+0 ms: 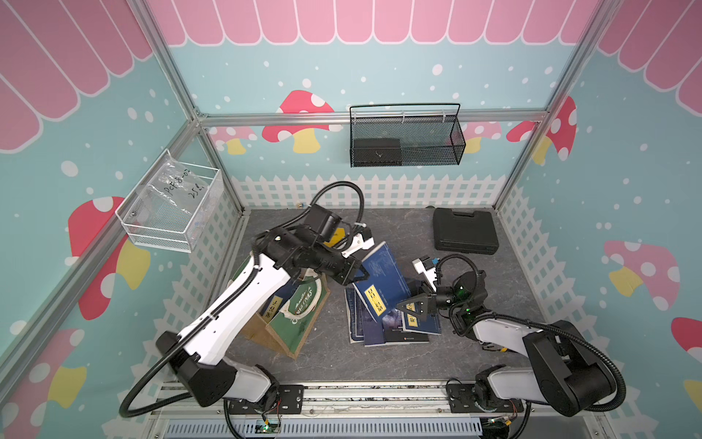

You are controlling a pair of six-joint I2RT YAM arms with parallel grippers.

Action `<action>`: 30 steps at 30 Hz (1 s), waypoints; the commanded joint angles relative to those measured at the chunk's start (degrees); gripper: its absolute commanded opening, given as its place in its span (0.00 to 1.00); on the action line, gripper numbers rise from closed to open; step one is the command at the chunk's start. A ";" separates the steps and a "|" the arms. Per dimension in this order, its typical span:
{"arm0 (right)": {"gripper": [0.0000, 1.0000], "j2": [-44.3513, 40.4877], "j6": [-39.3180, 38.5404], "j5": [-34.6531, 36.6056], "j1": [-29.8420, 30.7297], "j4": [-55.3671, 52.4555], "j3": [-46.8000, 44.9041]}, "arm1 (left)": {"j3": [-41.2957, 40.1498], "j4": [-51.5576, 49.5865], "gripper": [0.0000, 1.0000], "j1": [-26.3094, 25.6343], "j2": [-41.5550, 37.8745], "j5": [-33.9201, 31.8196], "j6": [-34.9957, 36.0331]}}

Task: Put the books into the canvas bag
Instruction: Pick up the book from the book, then place the book in the canvas bag.

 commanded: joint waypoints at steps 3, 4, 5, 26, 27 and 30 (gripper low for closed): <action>1.00 -2.30 -8.71 2.99 -0.63 -12.80 2.74 | -2.26 5.35 0.00 4.69 -11.06 -16.44 -15.18; 1.00 -2.42 -10.11 3.08 -0.69 -14.88 3.23 | -2.72 5.68 0.00 4.92 -12.88 -20.15 -17.59; 0.99 -2.59 -11.44 3.17 -0.70 -16.88 3.64 | -3.40 6.16 0.00 4.93 -15.11 -25.33 -20.52; 1.00 -1.65 -16.27 3.25 -0.73 -23.79 5.05 | -18.52 2.03 0.00 5.02 -36.47 -62.55 -56.38; 1.00 -1.75 -16.27 3.34 -0.69 -23.84 4.95 | -19.33 2.18 0.00 5.02 -36.57 -62.55 -57.36; 1.00 -2.20 -16.27 3.44 -0.68 -24.07 4.76 | -21.74 2.85 0.00 5.02 -36.02 -62.10 -60.23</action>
